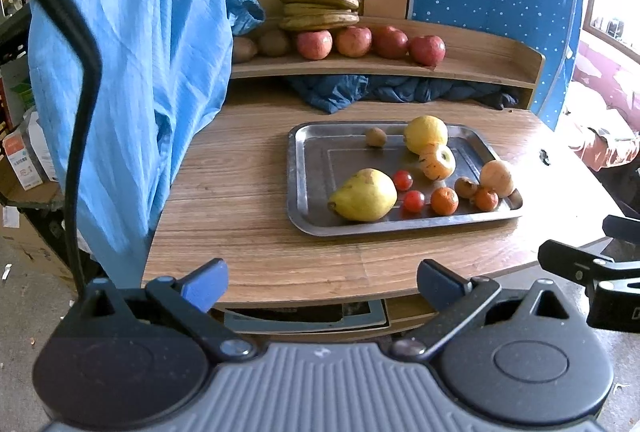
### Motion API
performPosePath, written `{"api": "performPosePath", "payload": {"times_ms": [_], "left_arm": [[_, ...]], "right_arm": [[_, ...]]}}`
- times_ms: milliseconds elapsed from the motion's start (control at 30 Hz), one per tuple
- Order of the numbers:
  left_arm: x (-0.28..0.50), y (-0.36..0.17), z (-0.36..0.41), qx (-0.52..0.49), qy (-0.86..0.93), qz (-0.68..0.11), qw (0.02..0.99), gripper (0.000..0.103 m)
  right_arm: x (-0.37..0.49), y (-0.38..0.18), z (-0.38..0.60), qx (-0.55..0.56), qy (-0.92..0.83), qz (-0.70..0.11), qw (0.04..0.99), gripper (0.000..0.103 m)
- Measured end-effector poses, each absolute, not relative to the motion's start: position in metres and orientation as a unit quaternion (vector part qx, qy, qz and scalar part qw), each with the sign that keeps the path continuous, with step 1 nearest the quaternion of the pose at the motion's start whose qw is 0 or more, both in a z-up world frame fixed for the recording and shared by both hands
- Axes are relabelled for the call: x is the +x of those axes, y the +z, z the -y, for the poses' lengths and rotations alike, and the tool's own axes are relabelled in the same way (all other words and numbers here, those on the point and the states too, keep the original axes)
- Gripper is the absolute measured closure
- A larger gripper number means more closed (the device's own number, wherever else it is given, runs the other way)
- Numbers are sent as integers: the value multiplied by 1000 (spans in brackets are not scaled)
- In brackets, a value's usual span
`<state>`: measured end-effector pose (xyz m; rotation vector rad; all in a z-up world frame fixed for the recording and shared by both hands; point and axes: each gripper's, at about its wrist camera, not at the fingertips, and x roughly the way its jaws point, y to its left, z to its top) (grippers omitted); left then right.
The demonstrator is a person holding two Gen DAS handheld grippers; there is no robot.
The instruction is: Organize fruits
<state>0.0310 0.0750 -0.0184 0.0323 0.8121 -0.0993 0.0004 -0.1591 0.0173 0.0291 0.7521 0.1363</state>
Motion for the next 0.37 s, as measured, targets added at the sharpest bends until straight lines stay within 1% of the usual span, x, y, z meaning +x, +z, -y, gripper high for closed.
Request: {"api": "performPosePath", "payload": {"times_ms": [367], "left_arm": [[34, -19, -72, 8, -58, -397, 916, 1]], "right_arm": [[3, 16, 158, 15, 66, -372, 926, 1]]}}
